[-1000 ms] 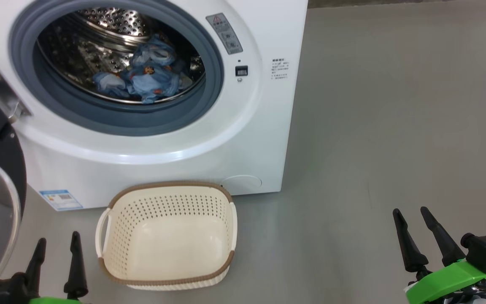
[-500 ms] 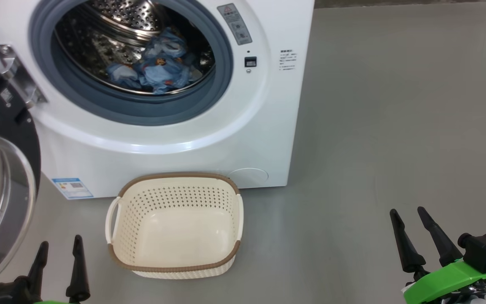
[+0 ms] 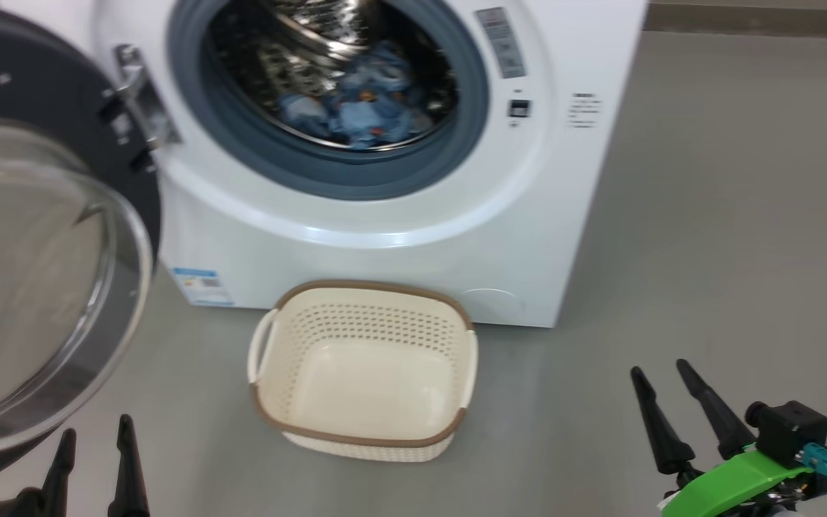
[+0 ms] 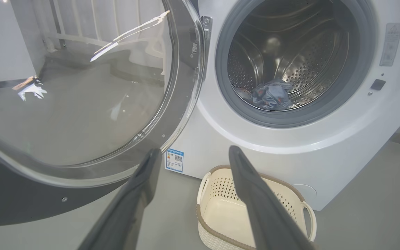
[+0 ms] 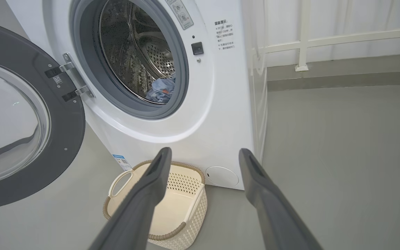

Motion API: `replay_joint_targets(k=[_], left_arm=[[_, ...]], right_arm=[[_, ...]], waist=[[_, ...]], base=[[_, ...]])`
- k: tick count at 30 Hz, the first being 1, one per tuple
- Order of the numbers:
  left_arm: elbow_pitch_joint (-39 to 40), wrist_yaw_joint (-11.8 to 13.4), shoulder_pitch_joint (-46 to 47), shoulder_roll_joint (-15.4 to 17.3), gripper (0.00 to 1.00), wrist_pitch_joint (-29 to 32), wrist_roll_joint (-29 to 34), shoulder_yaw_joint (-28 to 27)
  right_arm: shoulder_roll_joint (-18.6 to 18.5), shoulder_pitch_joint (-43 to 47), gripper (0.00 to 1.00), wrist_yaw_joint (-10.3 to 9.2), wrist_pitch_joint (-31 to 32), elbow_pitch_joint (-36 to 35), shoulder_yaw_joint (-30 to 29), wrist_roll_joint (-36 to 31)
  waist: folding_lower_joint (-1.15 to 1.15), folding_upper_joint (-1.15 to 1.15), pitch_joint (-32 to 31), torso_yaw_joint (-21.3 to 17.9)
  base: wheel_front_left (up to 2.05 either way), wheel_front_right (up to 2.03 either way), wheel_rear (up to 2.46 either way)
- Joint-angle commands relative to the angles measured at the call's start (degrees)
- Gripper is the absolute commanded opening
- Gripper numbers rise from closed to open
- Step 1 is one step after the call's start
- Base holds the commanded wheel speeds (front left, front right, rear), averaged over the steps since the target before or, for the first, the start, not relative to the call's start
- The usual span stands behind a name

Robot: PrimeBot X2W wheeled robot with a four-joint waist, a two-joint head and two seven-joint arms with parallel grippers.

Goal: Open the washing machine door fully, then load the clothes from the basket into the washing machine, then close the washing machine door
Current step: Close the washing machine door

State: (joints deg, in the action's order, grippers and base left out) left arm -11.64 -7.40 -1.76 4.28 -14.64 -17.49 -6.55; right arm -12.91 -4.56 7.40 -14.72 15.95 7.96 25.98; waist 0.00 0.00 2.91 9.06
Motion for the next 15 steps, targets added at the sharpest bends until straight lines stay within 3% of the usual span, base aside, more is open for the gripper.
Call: replay_joint_targets(k=[1,15], left_arm=[[1.6,-0.1,0.3,0.5,1.0,-0.4,-0.3,-2.6],[1.6,-0.1,-1.1,-1.1,1.0,-0.4,-0.4,-5.1]], right_arm=[[-0.6,-1.6,1.0,0.09,-0.3,-1.0,2.3,0.9],[-1.3,-6.1,1.0,0.09,-0.3,0.9,8.4,1.8]], waist=[[0.0,0.0,0.1,5.3],[0.0,0.0,-0.1,19.4]], base=[[0.0,0.0,0.0],[0.0,0.0,0.0]])
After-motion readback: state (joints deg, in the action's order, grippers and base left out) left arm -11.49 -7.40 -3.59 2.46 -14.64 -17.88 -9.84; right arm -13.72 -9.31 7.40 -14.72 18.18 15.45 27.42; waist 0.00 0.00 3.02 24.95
